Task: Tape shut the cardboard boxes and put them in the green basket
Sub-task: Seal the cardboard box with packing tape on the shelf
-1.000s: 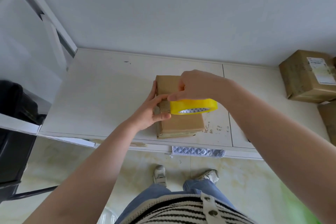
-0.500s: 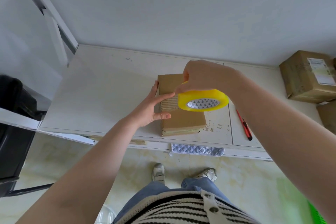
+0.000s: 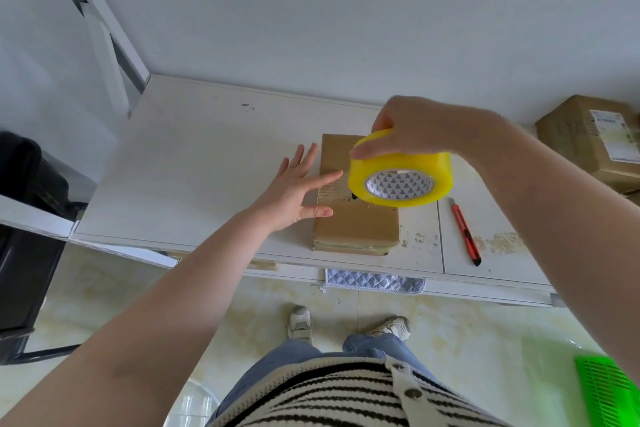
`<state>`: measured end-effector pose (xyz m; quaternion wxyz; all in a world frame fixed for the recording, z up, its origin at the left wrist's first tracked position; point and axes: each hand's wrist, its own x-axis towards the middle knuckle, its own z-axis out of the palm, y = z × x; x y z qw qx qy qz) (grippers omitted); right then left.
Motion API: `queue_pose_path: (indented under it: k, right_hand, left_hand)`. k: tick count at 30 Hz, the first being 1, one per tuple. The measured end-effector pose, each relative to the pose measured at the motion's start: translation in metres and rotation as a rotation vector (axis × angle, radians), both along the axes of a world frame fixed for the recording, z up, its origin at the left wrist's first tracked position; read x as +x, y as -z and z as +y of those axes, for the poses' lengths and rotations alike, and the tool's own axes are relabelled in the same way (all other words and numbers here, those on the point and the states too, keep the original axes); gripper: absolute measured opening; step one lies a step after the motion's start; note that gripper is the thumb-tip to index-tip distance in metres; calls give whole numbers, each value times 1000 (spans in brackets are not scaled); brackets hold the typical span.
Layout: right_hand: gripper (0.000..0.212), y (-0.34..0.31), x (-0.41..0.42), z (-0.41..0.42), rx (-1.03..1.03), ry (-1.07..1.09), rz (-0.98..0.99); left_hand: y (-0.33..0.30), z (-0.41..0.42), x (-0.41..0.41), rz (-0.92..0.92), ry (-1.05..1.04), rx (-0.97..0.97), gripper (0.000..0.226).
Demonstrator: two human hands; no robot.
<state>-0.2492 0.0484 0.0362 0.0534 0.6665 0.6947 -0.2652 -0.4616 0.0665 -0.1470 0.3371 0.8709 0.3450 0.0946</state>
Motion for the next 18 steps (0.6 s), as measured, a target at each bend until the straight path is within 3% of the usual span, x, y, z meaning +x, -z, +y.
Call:
queue_pose_path:
  k: [3, 6, 8, 10, 13, 18]
  right_hand:
    - [57, -6, -10, 8, 47, -44, -82]
    - [57, -5, -17, 14, 62, -29, 15]
    - [56, -6, -14, 16, 36, 10, 85]
    - [57, -6, -7, 18, 10, 51, 116]
    - [57, -3, -2, 17, -24, 109, 168]
    - [53, 8, -12, 7, 13, 209, 311]
  left_hand:
    - [-1, 0, -3, 30, -17, 18, 72]
    - [-6, 2, 1, 76, -16, 85, 69]
    - [-12, 4, 12, 100, 7, 126, 81]
    - [-18, 3, 25, 36, 54, 57, 98]
    - [-22, -6, 40, -144, 28, -178, 94]
    - [-12, -2, 39, -95, -22, -316, 85]
